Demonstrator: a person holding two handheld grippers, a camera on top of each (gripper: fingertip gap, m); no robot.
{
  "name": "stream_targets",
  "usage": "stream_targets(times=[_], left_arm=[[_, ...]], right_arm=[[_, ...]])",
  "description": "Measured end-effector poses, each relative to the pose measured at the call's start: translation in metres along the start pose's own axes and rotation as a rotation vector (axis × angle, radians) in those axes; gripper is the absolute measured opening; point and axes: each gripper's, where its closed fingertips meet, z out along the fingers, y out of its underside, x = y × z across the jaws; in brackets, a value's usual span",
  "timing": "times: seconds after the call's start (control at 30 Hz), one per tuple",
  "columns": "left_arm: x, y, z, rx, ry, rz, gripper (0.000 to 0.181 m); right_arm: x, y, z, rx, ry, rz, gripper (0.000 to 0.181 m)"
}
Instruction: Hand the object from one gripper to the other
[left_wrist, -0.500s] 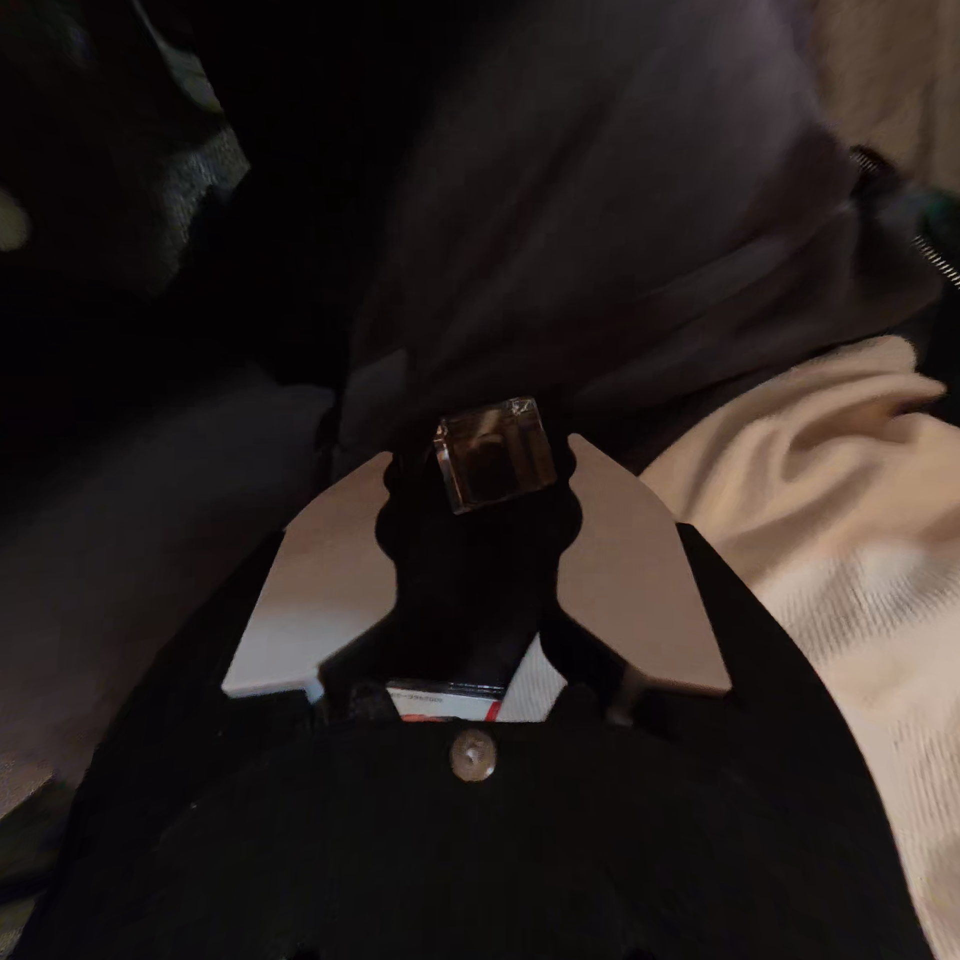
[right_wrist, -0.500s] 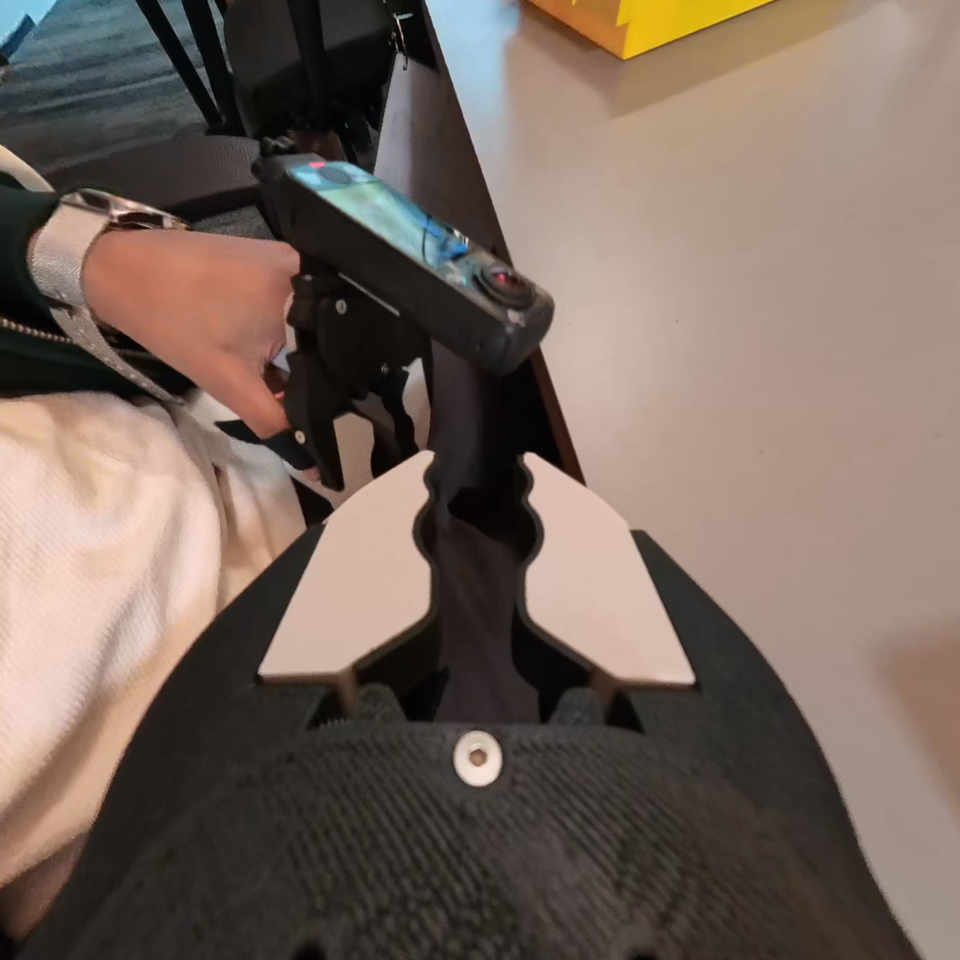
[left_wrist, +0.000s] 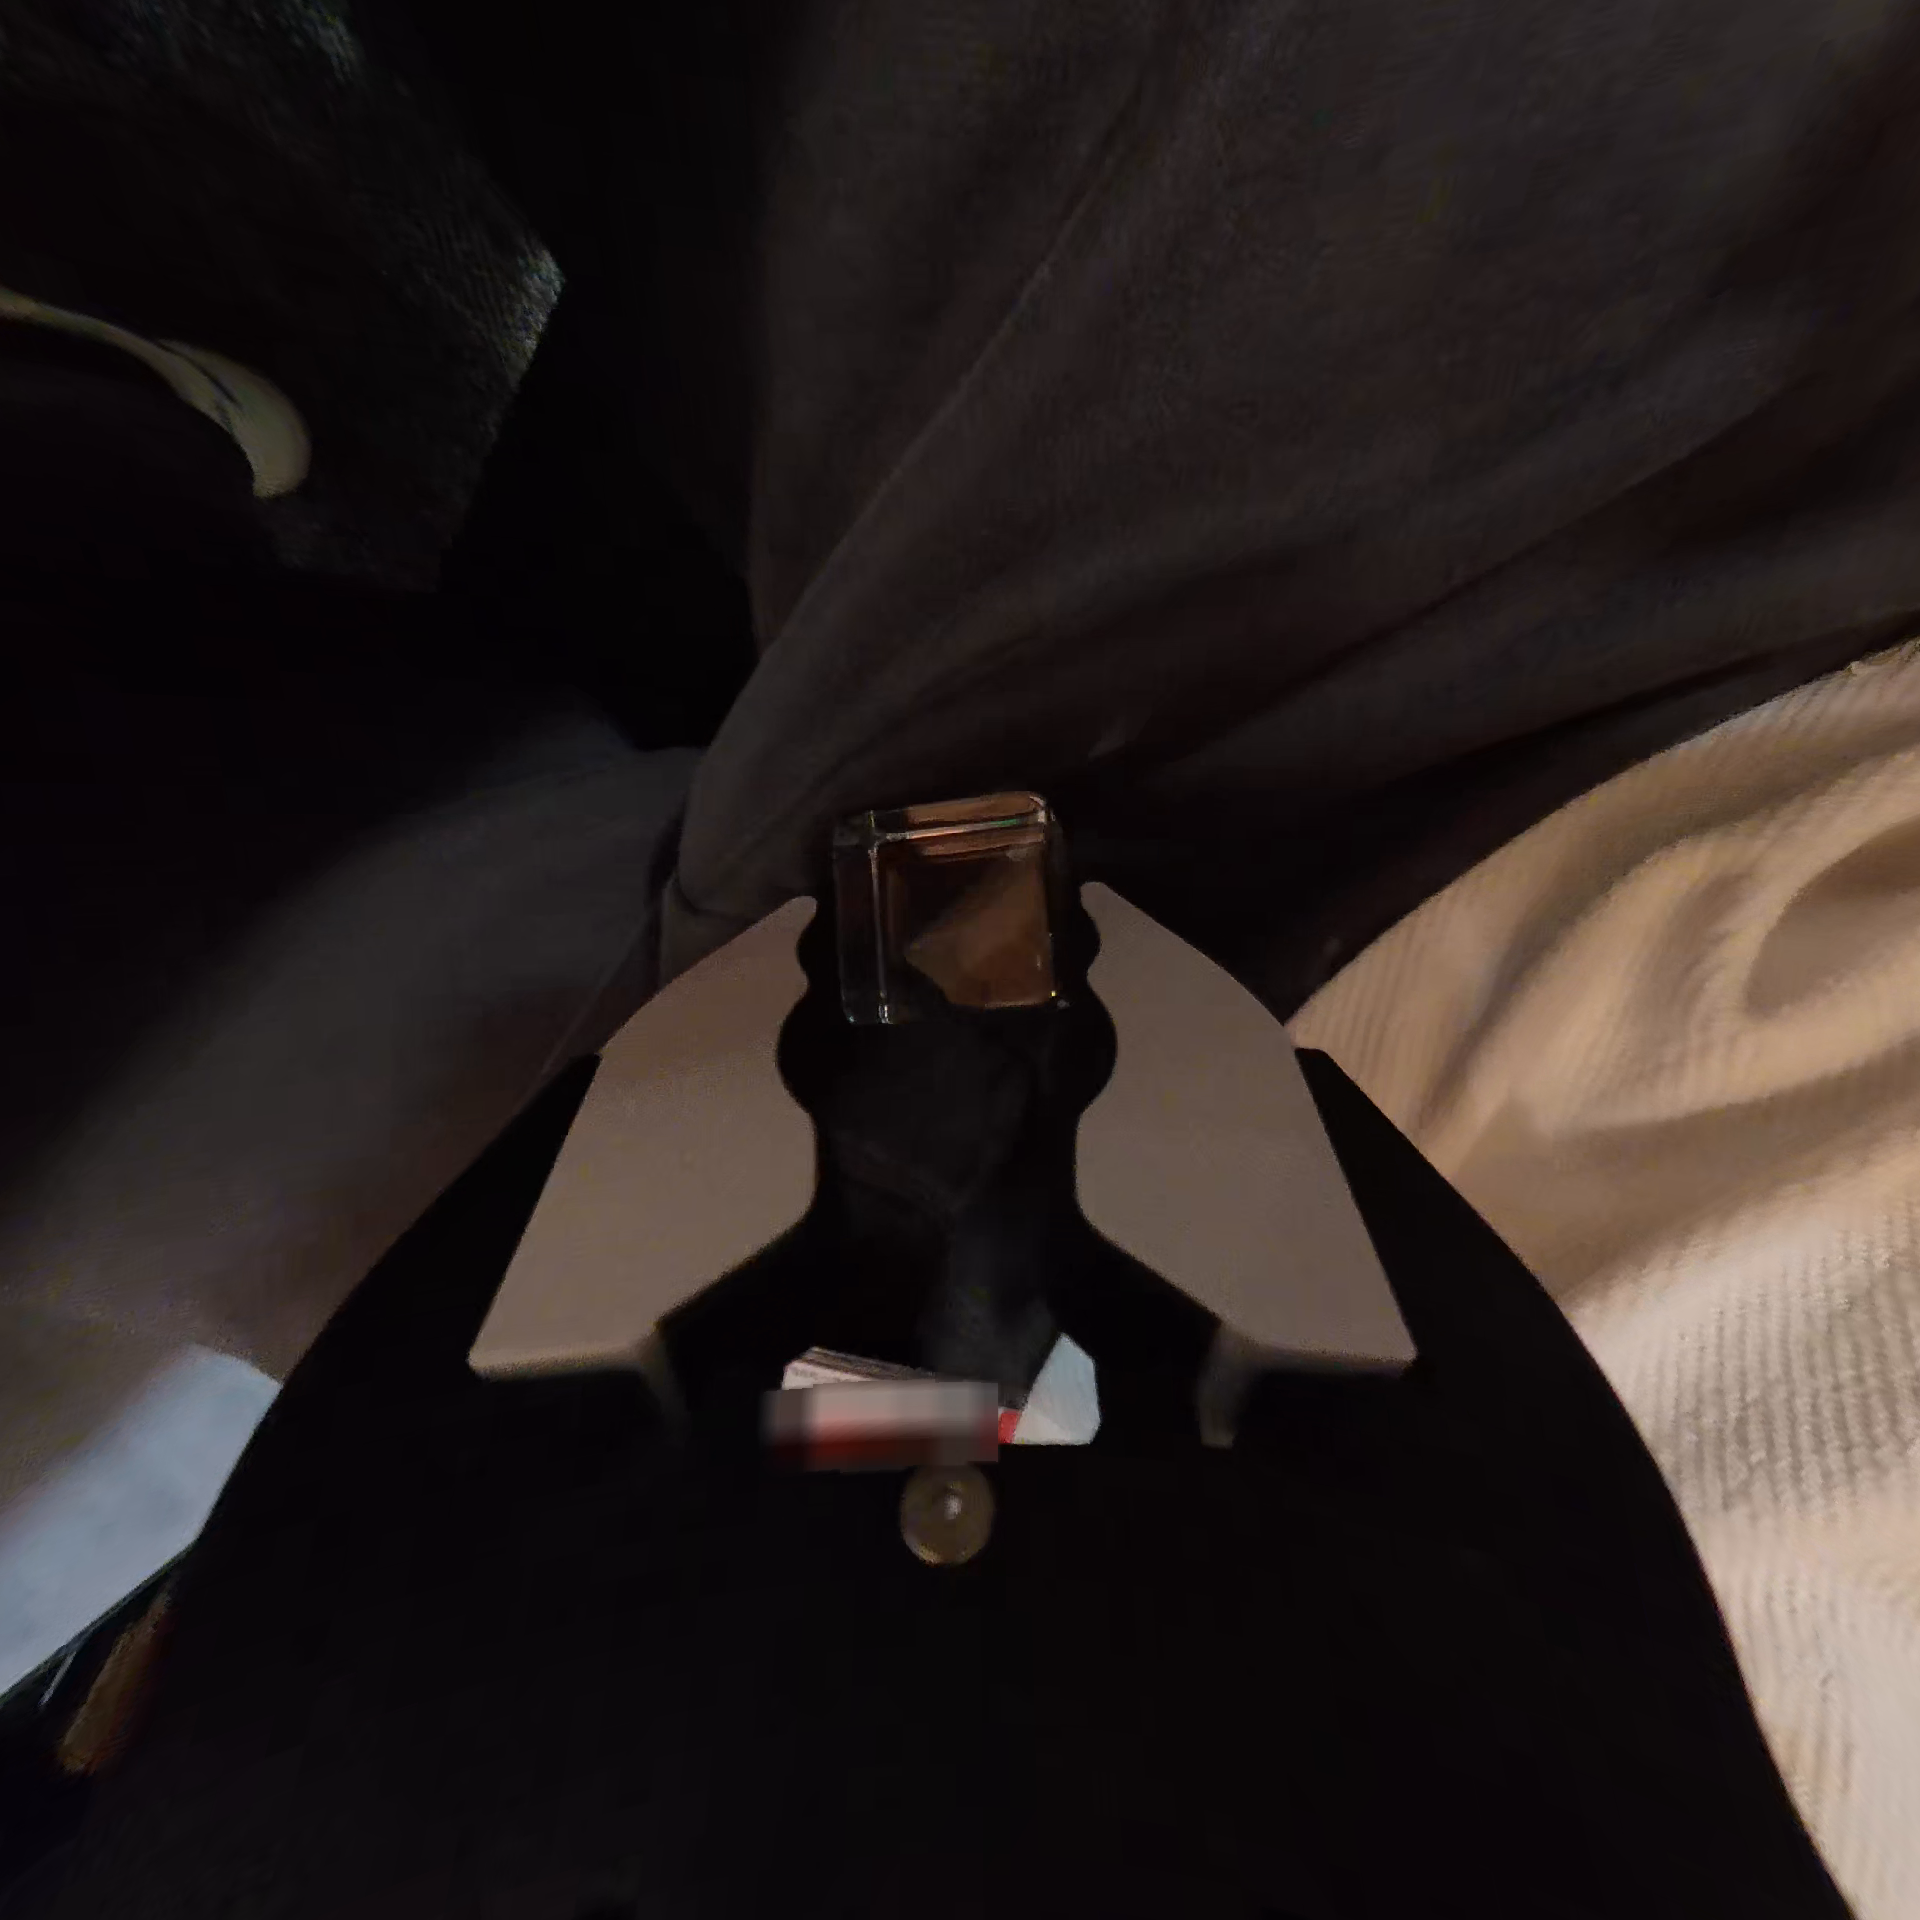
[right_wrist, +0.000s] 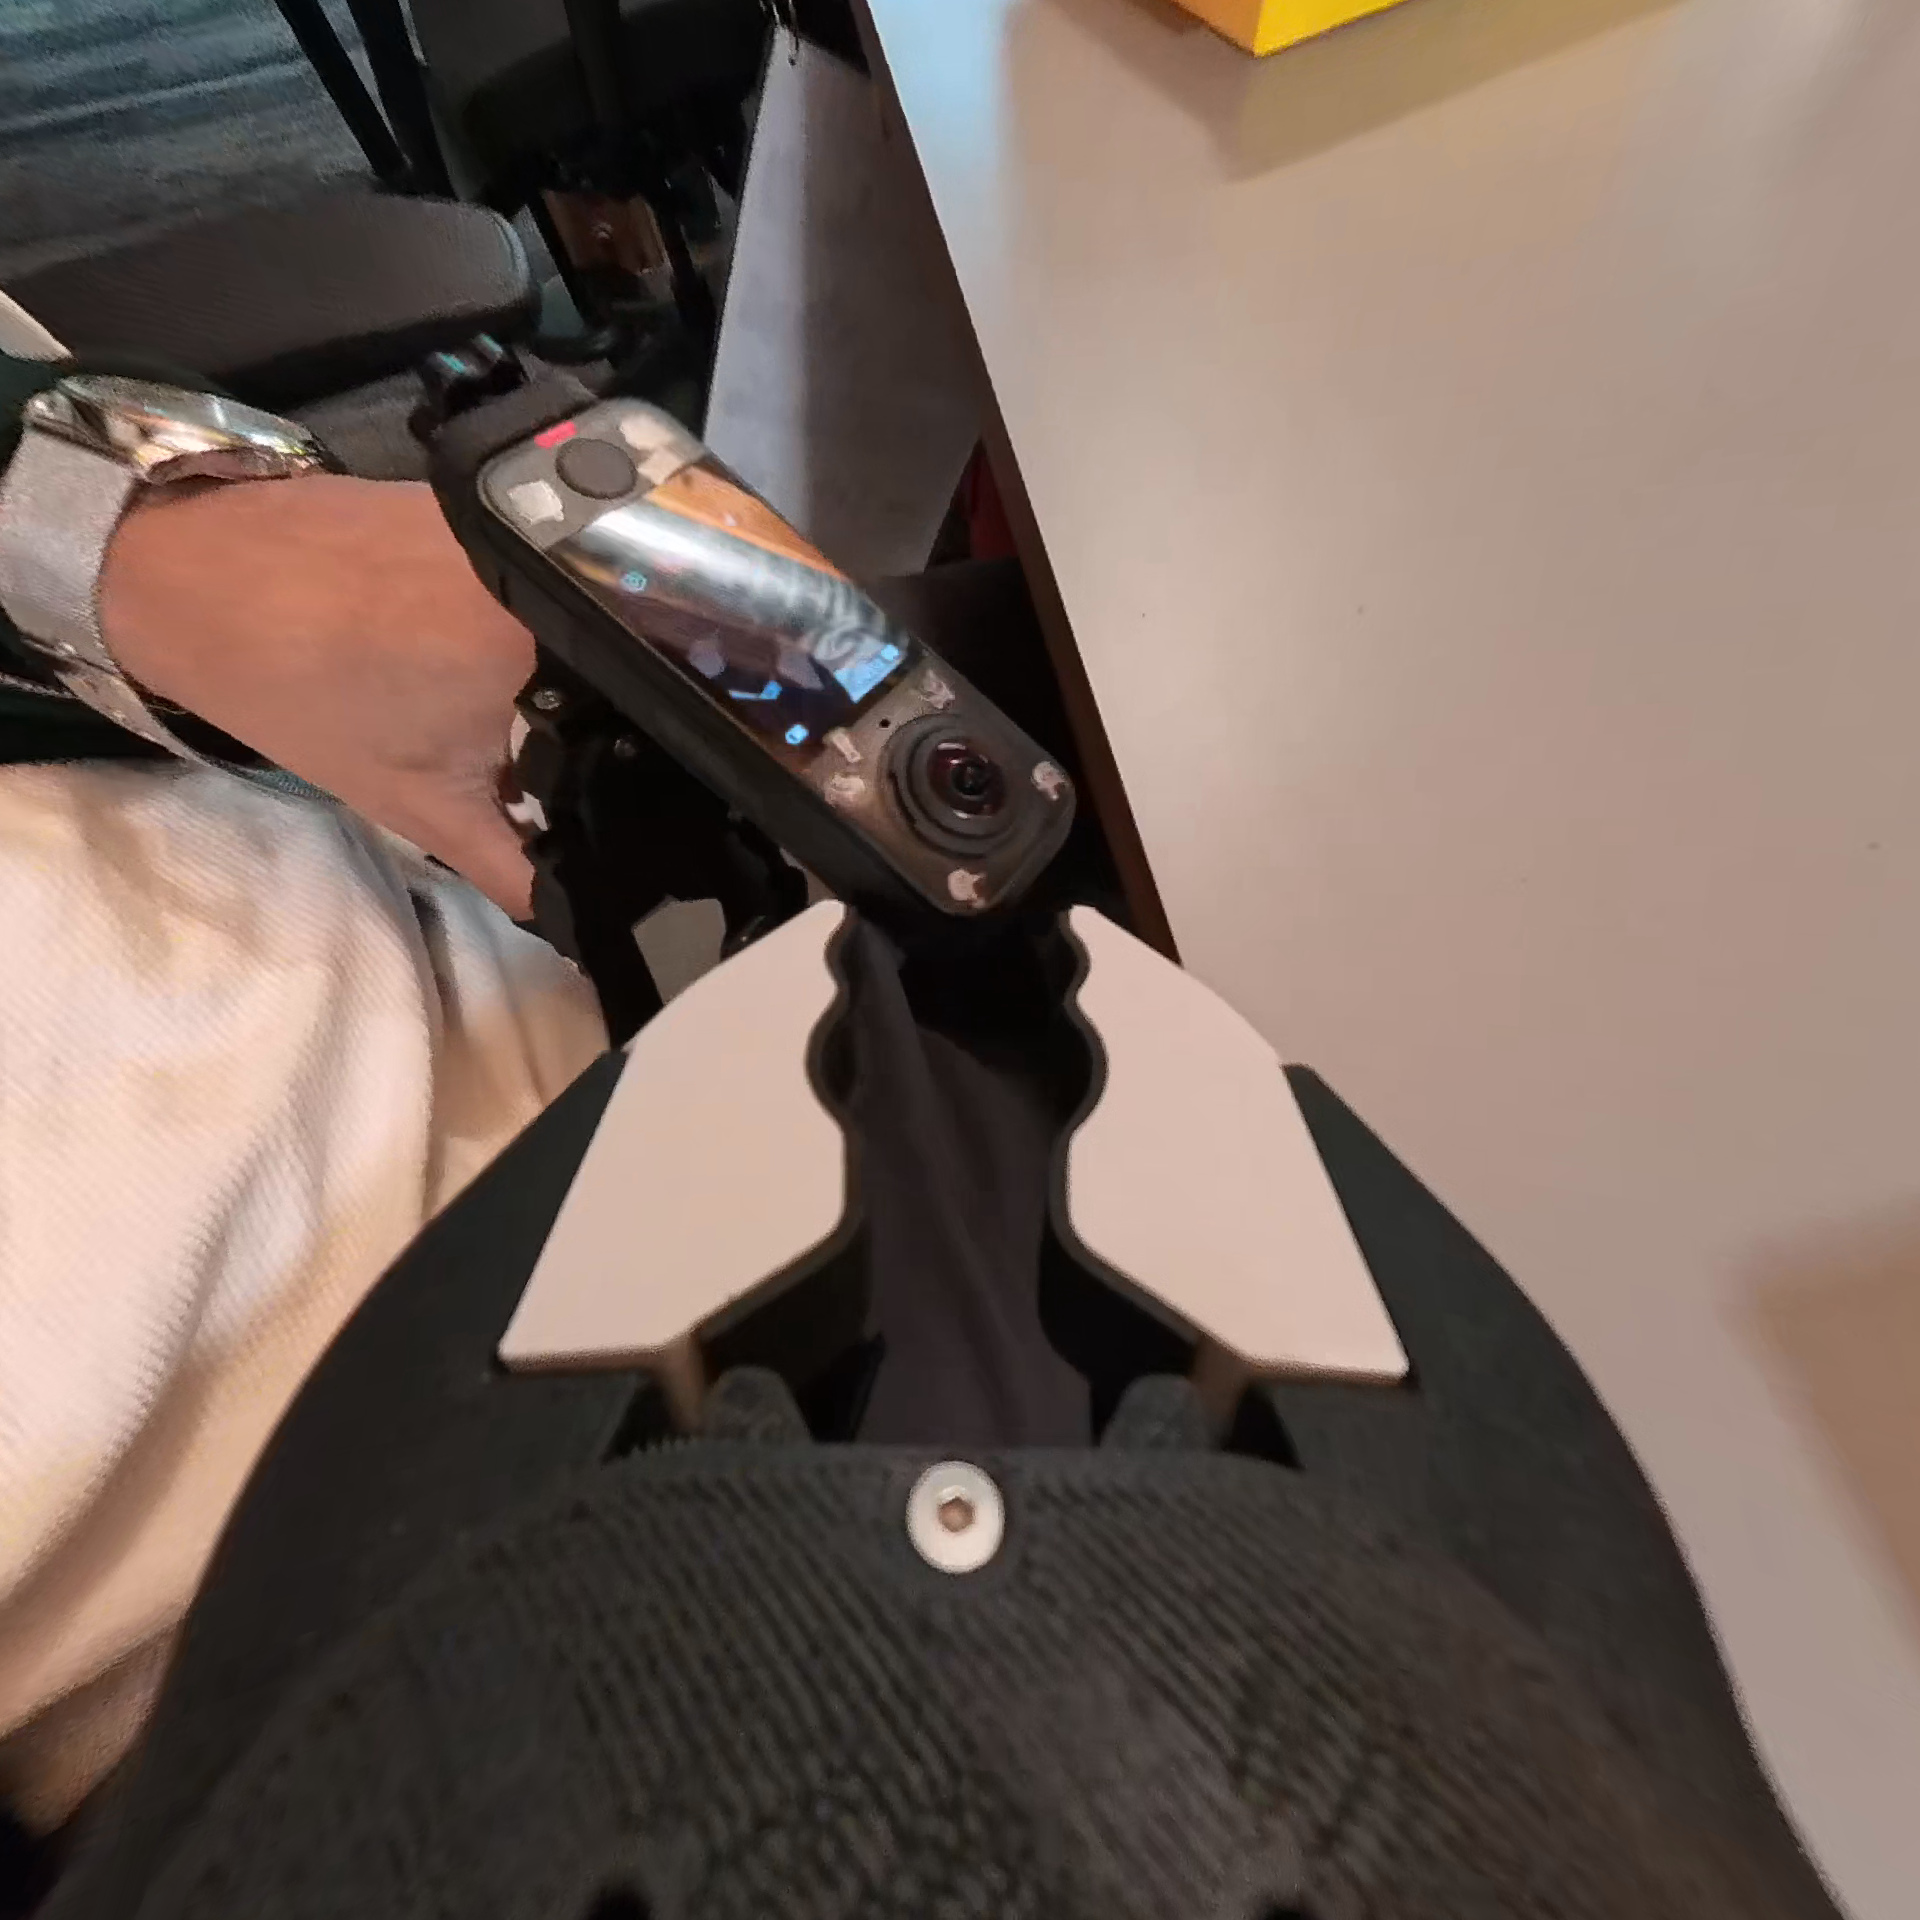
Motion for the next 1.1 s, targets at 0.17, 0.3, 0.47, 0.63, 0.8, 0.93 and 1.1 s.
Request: stream_targets(times=[0.17, 0.3, 0.47, 0.63, 0.8, 0.93, 1.1], left_arm=[[0.001, -0.001, -0.015, 0.056, -0.025, 0.025, 0.042], [0.002, -0.004, -0.024, 0.076, -0.043, 0.048, 0.042], [0.006, -0.013, -0.038, 0.161, -0.034, 0.074, 0.042], [0.001, -0.023, -0.058, 0.259, -0.103, 0.11, 0.043], [0.004, -0.035, -0.08, 0.364, -0.167, 0.163, 0.044], [0.004, -0.043, -0.099, 0.454, -0.22, 0.205, 0.044], [0.003, -0.049, -0.121, 0.546, -0.269, 0.237, 0.043]], right_arm=[[-0.008, -0.016, -0.01, 0.115, -0.072, 0.045, 0.039], [-0.012, -0.024, -0.018, 0.18, -0.125, 0.076, 0.04], [-0.017, -0.041, -0.031, 0.298, -0.184, 0.097, 0.038], [-0.013, -0.054, -0.048, 0.421, -0.212, 0.145, 0.031], [0.006, -0.059, -0.063, 0.507, -0.137, 0.181, 0.033], [0.011, -0.061, -0.066, 0.531, -0.107, 0.187, 0.035], [0.012, -0.06, -0.064, 0.528, -0.099, 0.183, 0.035]])
